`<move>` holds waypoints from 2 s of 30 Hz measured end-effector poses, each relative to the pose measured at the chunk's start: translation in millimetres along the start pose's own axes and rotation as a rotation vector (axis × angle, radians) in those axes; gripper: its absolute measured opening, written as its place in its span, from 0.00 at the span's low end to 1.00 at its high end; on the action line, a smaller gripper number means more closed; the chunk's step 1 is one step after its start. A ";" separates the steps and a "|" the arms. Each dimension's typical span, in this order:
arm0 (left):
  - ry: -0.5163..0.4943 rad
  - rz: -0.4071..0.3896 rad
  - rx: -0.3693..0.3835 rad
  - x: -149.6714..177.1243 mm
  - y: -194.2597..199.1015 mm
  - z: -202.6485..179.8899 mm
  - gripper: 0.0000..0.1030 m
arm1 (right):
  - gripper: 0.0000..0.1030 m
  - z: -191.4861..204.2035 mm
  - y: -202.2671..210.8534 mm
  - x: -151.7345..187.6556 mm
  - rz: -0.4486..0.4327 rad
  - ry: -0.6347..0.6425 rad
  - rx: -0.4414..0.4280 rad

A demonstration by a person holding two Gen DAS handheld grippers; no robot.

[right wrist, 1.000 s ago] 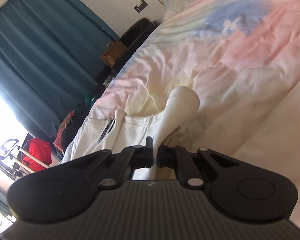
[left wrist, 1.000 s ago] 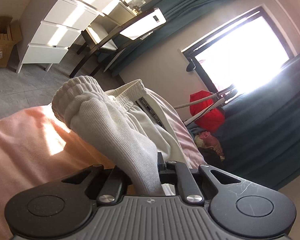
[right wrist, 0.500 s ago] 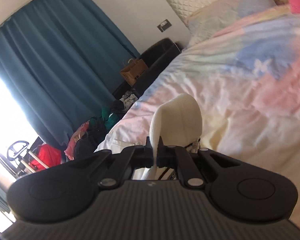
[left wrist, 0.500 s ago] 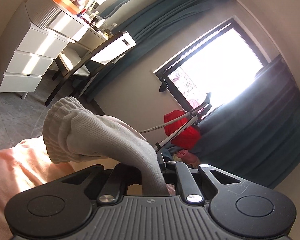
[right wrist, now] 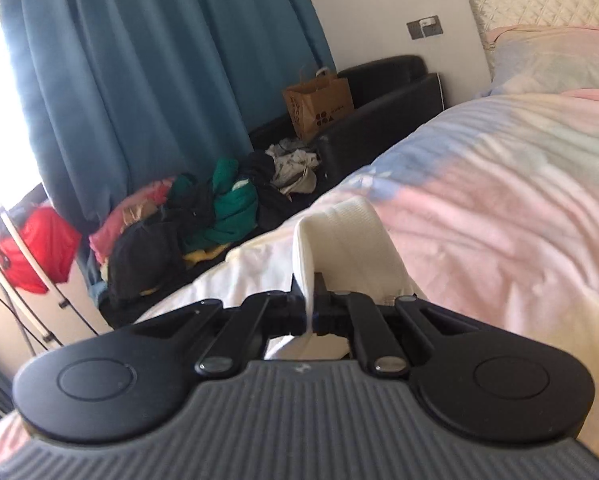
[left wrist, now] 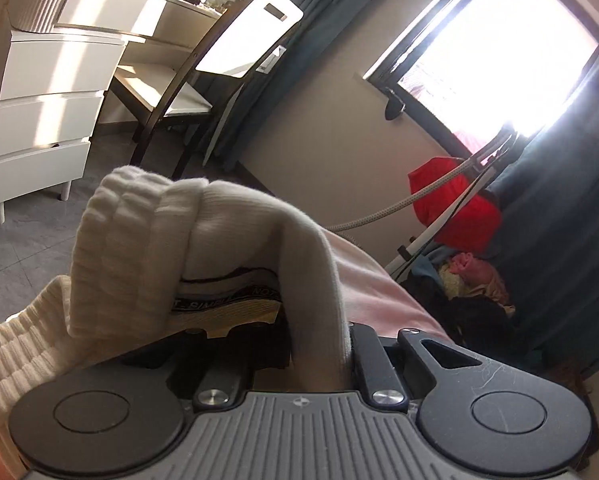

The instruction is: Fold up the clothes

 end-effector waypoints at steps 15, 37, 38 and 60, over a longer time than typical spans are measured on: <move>-0.095 0.036 0.020 46.4 46.8 -15.9 0.81 | 0.78 -60.8 32.1 13.7 0.117 -0.118 -0.205; 0.294 0.007 -0.134 67.3 97.1 62.1 0.58 | 0.75 -128.8 59.3 99.4 0.321 -0.335 -0.179; 0.281 -0.012 -0.158 61.1 95.1 62.5 0.43 | 0.67 -126.8 53.1 99.0 0.287 -0.314 -0.145; 0.250 0.013 -0.003 2.0 272.0 68.2 0.16 | 0.09 -240.9 203.1 91.0 0.184 -0.520 -0.101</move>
Point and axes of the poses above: each gripper's, at about its wrist camera, not at the fingertips, and y roughly against the way its jaws point, z to its left, x to its underside, the point moved 9 cm from there along -y, roughly the way its jaws point, and after that the axes turned 15 degrees about x, right-handed, at the moved point
